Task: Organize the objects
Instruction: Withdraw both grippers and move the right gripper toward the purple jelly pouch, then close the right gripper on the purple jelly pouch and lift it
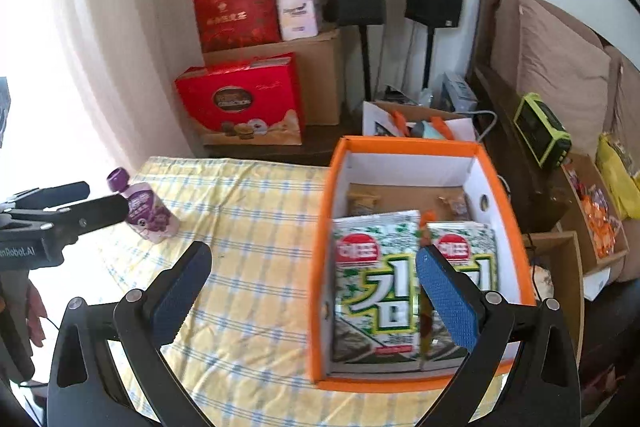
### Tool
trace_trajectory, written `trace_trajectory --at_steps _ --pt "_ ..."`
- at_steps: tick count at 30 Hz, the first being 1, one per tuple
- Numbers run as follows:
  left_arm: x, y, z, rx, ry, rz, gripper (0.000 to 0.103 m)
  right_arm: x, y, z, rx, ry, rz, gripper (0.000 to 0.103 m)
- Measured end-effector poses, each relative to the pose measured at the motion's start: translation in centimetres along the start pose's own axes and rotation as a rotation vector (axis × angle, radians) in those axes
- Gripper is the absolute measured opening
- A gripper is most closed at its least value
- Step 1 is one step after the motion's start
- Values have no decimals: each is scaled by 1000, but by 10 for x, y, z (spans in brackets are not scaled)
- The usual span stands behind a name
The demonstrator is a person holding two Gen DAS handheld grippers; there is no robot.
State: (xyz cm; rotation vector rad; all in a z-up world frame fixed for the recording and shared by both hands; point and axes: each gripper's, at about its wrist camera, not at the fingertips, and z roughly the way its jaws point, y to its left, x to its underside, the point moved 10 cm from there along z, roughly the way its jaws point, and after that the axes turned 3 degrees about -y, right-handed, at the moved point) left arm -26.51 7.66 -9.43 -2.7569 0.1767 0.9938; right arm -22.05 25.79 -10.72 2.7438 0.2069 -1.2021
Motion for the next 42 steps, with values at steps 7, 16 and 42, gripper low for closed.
trace_trajectory --at_steps 7,16,42 --pt "-10 55 -5 -48 -44 -45 103 -5 42 18 -63 5 -51 103" --pt "-10 80 21 10 -24 -101 103 -6 96 49 -141 17 -96 103" --pt "-5 62 81 118 91 -16 29 13 170 137 -366 20 -83 101"
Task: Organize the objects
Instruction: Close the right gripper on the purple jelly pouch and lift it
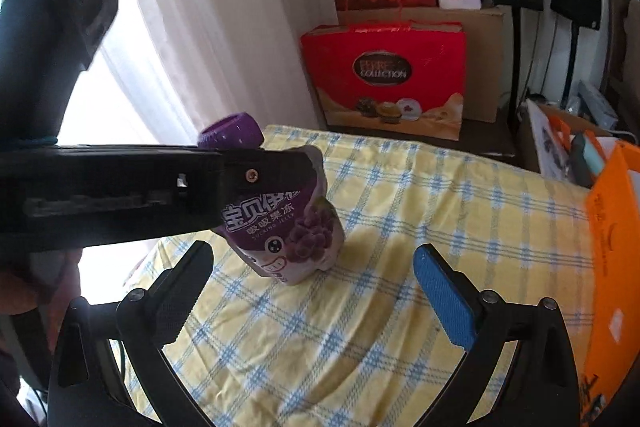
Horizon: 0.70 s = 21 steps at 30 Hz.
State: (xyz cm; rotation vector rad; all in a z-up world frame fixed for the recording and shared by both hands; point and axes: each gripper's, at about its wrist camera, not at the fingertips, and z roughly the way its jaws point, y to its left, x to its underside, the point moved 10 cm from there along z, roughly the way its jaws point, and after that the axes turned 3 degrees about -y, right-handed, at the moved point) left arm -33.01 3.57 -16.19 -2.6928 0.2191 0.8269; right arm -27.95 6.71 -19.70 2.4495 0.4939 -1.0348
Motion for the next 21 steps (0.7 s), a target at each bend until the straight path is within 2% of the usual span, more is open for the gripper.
trace_trajectory --at_steps 8,13,15,16,20,21 --pt "0 -11 -10 111 25 -76 29 6 8 7 -37 -3 2 101" --pt "1 -26 -19 193 51 -118 29 3 4 -1 -53 -29 35 96" --pt "-1 -31 -22 197 49 -115 29 1 3 -5 -62 -37 37 90" --pt "-1 -34 -23 200 49 -113 29 0 4 -8 -70 -39 34 82" --pt "-5 -48 -29 216 40 -105 29 1 3 -21 -71 -40 34 74" --pt "-7 -53 -31 216 39 -99 29 1 1 -24 -68 -42 33 68"
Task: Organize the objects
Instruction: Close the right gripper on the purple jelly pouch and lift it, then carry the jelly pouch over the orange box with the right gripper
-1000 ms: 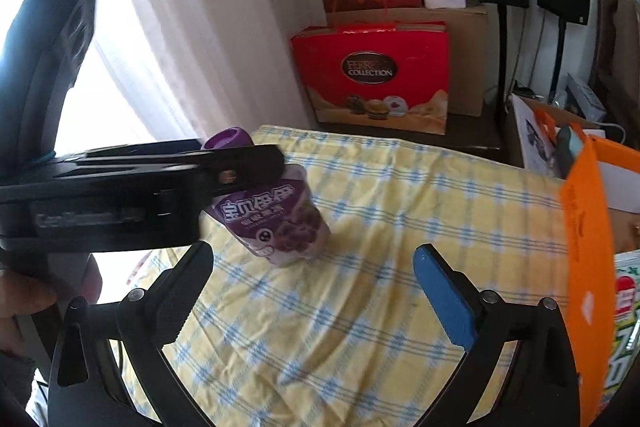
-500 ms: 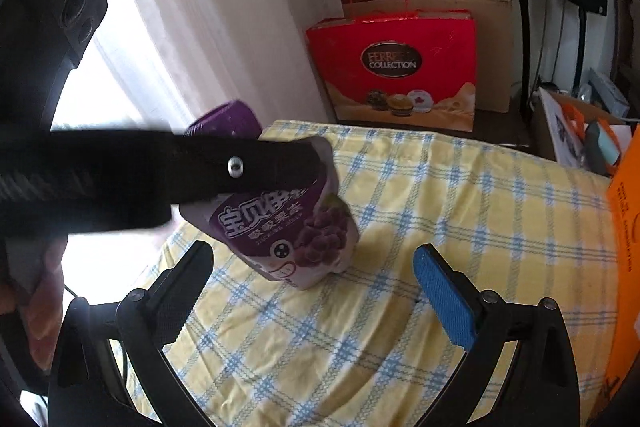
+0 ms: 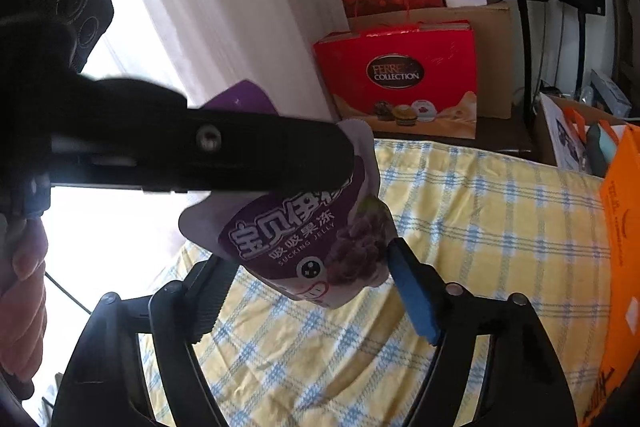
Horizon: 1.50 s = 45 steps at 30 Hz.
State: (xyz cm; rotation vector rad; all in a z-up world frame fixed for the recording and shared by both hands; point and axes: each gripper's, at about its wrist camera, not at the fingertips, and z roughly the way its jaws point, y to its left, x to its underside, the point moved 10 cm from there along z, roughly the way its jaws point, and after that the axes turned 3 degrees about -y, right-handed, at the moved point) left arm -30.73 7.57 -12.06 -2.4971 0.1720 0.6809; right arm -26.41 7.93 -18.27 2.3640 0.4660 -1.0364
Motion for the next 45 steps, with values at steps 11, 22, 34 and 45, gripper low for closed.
trace_trajectory --at_steps 11,22,34,45 --pt "-17 -83 6 72 8 64 29 -21 -41 -66 72 -87 36 68" --pt "-24 -185 41 161 31 172 29 -35 -117 -134 197 -118 48 68" --pt "-30 -252 108 209 68 295 29 -33 -210 -160 309 -140 150 69" --pt "-42 -236 171 198 68 223 34 -22 -287 -163 439 -41 277 70"
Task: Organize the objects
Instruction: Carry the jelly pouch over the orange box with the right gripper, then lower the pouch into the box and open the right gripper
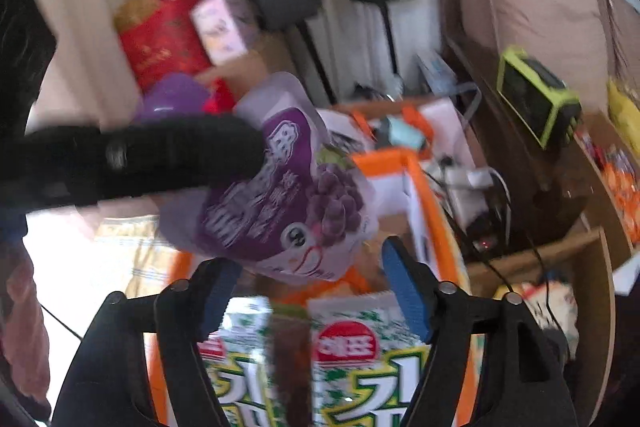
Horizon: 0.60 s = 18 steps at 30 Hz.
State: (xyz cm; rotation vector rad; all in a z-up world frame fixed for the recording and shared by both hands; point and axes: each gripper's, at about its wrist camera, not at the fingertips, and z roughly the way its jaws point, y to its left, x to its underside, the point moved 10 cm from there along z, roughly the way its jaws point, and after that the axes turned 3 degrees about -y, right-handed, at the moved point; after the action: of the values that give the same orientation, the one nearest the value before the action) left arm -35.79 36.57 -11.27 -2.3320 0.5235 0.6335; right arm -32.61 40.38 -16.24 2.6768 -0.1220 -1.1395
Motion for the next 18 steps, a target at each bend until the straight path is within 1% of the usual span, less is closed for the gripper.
trace_trajectory --at_steps 2,4,5,6,9,11,12,13,15,18 --pt "8 17 5 -47 24 -12 40 4 -4 0 26 15 -8 70" --pt "15 30 1 -113 27 37 41 10 -2 -2 27 15 -24 70" --pt "17 31 -1 -125 27 50 42 14 -1 -2 26 24 -25 70" --pt "20 34 -4 -131 26 58 43 17 2 -2 15 29 -24 70" --pt "24 43 -18 -142 21 25 45 18 6 -8 12 16 -25 70" --pt "24 45 -29 -132 8 18 49 17 7 -10 5 13 -18 70" --pt "24 46 -36 -140 -1 21 51 16 10 -10 4 14 -22 70" --pt "24 48 -42 -151 -7 25 55 16 12 -12 8 11 -29 70" --pt "25 46 -50 -146 -8 23 58 16 14 -14 5 9 -28 70" --pt "31 47 -65 -142 -11 17 63 19 17 -17 -5 18 -11 70"
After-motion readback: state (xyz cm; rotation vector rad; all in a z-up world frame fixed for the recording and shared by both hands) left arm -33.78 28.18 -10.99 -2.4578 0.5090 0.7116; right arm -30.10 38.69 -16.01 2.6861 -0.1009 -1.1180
